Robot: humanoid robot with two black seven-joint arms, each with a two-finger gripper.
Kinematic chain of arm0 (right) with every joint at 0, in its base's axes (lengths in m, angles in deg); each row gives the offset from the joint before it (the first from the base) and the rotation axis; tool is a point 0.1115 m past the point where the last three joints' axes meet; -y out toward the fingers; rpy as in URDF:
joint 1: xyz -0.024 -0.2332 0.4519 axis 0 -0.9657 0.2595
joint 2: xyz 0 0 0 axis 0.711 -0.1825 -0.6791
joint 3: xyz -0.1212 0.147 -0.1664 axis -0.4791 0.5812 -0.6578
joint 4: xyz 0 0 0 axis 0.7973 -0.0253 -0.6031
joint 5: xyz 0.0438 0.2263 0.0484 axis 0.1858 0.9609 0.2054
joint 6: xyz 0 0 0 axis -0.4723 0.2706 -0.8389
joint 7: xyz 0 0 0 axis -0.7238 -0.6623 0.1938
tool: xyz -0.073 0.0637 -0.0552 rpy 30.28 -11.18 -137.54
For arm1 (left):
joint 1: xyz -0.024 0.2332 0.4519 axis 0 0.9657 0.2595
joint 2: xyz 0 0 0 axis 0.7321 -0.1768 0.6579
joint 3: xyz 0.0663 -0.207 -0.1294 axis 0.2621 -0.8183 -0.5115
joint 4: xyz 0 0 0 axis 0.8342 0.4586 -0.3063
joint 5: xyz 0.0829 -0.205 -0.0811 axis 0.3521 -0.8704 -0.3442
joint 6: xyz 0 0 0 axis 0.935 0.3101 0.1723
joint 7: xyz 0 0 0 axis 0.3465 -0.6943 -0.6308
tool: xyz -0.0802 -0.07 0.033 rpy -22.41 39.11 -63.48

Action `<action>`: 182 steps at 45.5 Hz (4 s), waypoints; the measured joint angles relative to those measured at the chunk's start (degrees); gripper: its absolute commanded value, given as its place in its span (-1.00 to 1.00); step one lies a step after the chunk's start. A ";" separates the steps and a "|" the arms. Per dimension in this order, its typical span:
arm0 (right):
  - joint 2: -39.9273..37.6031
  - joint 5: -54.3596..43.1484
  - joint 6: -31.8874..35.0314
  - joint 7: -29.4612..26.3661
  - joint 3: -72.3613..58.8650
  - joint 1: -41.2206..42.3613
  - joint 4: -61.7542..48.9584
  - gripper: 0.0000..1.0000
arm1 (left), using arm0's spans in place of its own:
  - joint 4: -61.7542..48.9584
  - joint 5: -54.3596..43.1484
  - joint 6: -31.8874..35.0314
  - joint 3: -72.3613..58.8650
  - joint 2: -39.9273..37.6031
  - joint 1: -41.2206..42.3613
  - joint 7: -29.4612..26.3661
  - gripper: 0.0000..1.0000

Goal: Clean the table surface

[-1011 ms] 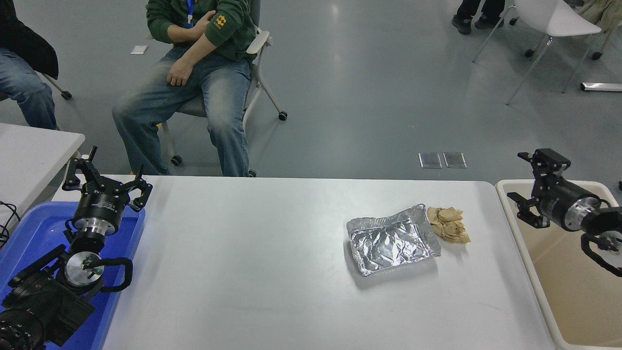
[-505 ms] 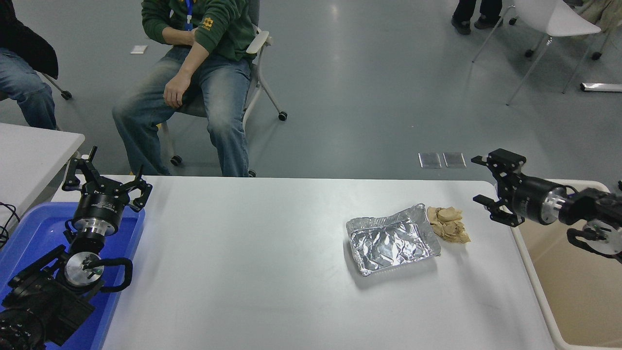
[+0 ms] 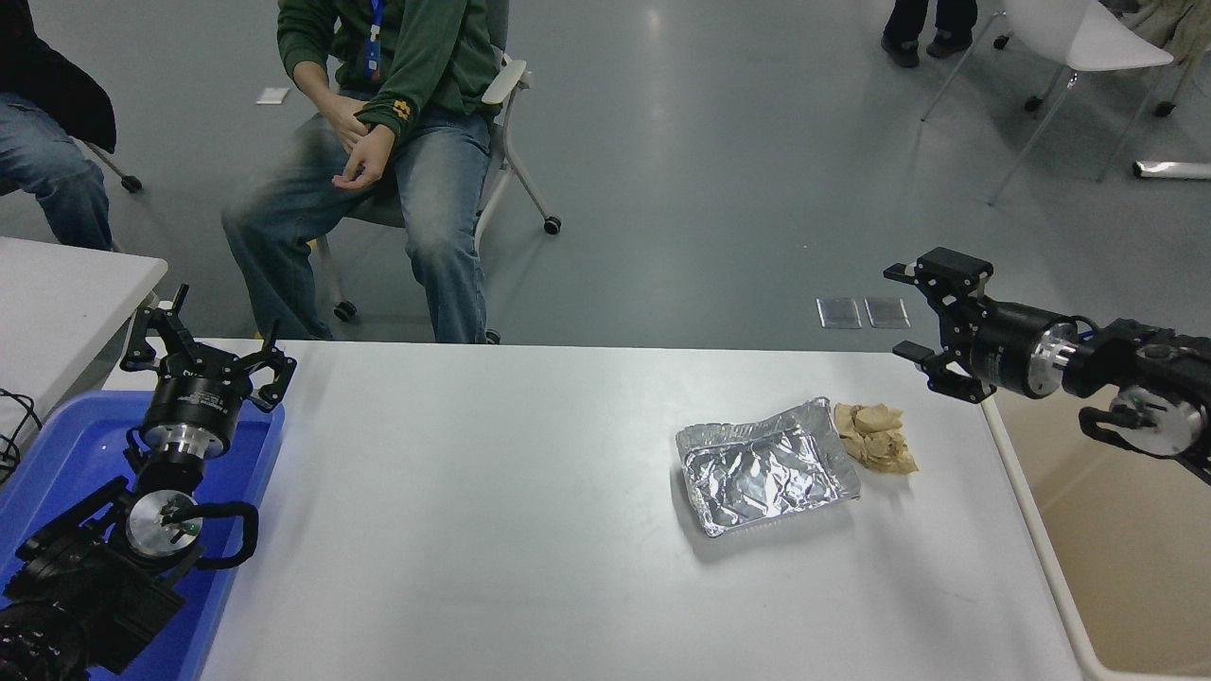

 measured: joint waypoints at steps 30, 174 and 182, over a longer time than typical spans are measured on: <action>10.77 3.44 -4.05 5.36 24.74 -13.88 -10.89 0.98 | 0.00 0.00 -0.05 0.00 0.00 0.00 0.00 1.00; 13.85 -51.39 -10.73 1.34 -38.02 7.26 -8.54 0.97 | 0.00 0.00 -0.05 0.00 0.00 0.00 0.00 1.00; 15.73 -51.30 -12.01 1.37 -38.02 6.31 -11.29 0.90 | 0.00 0.00 -0.05 0.00 0.00 0.00 0.00 1.00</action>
